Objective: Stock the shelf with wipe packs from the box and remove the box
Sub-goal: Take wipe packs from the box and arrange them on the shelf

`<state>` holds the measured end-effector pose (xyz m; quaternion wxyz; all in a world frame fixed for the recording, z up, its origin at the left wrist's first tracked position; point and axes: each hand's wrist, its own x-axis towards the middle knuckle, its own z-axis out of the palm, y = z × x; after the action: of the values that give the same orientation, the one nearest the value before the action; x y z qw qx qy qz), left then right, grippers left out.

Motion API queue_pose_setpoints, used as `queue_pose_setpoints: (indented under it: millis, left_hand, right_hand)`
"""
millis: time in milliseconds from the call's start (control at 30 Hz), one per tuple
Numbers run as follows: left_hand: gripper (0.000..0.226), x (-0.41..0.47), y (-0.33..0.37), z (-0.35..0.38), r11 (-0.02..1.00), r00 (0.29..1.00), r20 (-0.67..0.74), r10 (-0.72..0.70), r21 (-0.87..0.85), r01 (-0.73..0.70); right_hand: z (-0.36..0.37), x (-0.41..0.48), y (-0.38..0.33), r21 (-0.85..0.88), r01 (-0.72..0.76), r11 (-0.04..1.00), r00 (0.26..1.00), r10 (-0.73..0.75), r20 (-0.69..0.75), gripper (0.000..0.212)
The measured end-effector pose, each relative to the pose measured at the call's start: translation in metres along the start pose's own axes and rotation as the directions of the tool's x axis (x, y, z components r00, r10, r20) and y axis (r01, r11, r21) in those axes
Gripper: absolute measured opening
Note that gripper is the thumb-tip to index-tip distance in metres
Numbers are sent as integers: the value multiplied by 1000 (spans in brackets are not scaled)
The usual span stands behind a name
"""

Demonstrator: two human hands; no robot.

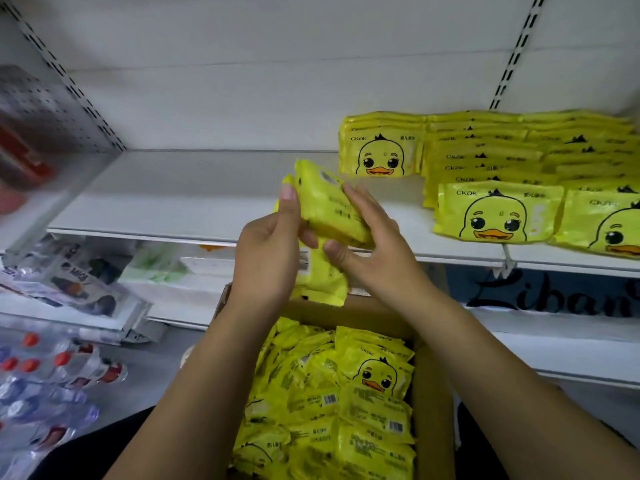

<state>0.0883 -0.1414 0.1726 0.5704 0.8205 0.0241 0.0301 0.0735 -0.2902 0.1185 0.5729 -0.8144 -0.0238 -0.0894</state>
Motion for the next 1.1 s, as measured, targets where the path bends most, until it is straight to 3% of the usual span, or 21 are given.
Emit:
queue_pose_setpoints:
  millis: [100,167,233,367,500,600,733,800,967,1033,1100]
  left_hand:
    - [69,-3,6,6,999,998,48,38,-27,-37]
    - [64,0,5,3,997,997,-4,79,-27,-79]
    - [60,6,2,-2,996,992,-87,88,-7,-89]
    - [60,11,-7,-7,995,991,-122,57,93,-46]
    - [75,15,-10,7,984,1000,-13,-13,177,16]
    - [73,16,-9,21,993,996,76,-39,111,30]
    - [28,25,-17,24,986,992,113,-49,-152,66]
    - [18,36,-17,19,987,993,119,-26,-154,44]
    - [42,78,-23,14,996,993,90,80,-34,-78]
    - [41,89,-24,20,995,993,72,97,-25,-95]
    - [42,96,-27,31,995,993,61,99,-39,-96]
  right_hand:
    - [5,6,-5,363,-148,920,979,189,-80,82]
    - [4,13,-4,658,-240,714,928,367,-60,68]
    - [-3,18,-3,832,-231,505,908,418,-2,55]
    - [-10,19,-3,903,-162,398,906,424,-24,37]
    - [-7,20,-5,918,-174,357,920,392,22,52]
    - [-3,17,-9,888,-222,403,939,334,84,50]
    - [-18,22,-5,855,-185,485,943,333,15,49]
    - [-33,28,-2,841,-172,512,927,373,-38,51]
    - [-54,40,14,663,-233,711,896,423,-138,54]
    - [-59,46,18,476,-257,841,908,379,-181,66]
    - [-61,51,19,294,-240,925,932,304,-197,63]
